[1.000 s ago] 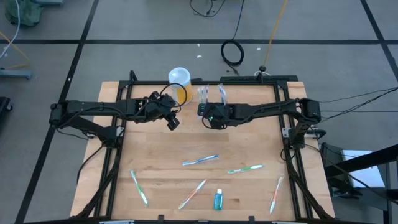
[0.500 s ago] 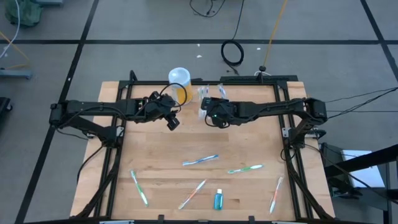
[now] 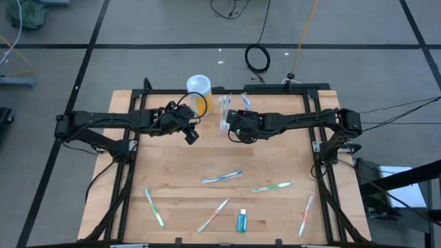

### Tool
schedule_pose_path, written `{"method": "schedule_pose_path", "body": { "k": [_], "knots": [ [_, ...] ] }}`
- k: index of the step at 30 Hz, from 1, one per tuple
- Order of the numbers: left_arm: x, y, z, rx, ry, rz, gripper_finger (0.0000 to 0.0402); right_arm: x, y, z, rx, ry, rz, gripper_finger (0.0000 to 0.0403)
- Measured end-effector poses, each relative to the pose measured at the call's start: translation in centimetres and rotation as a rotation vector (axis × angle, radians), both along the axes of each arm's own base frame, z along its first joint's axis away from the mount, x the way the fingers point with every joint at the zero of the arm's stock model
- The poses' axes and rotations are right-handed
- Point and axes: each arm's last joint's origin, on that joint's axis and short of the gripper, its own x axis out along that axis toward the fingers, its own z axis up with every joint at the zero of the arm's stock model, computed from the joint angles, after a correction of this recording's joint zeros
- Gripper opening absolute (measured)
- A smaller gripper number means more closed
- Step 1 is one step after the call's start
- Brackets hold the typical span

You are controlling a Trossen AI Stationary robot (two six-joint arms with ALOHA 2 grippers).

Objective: Pick & Place toothbrushing station
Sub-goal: Put the top mouthwash into the transparent organizer

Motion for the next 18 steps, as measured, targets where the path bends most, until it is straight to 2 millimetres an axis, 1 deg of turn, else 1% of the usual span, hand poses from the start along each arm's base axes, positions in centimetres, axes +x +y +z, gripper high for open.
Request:
{"method": "schedule_pose_path", "body": {
  "k": [4, 9, 18],
  "knots": [
    [0.0, 0.0, 0.0, 0.000, 0.000, 0.000, 0.0161, 0.0, 0.0, 0.0, 0.010, 0.001, 0.006, 0.0096],
    [0.0, 0.0, 0.0, 0.000, 0.000, 0.000, 0.0161, 0.1, -0.3, -0.2, 0.131, -0.013, 0.070, 0.0096],
    [0.0, 0.0, 0.0, 0.000, -0.001, 0.000, 0.0161, -0.3, -2.2, -0.3, 0.136, -0.014, 0.023, 0.0100]
  ]
}}
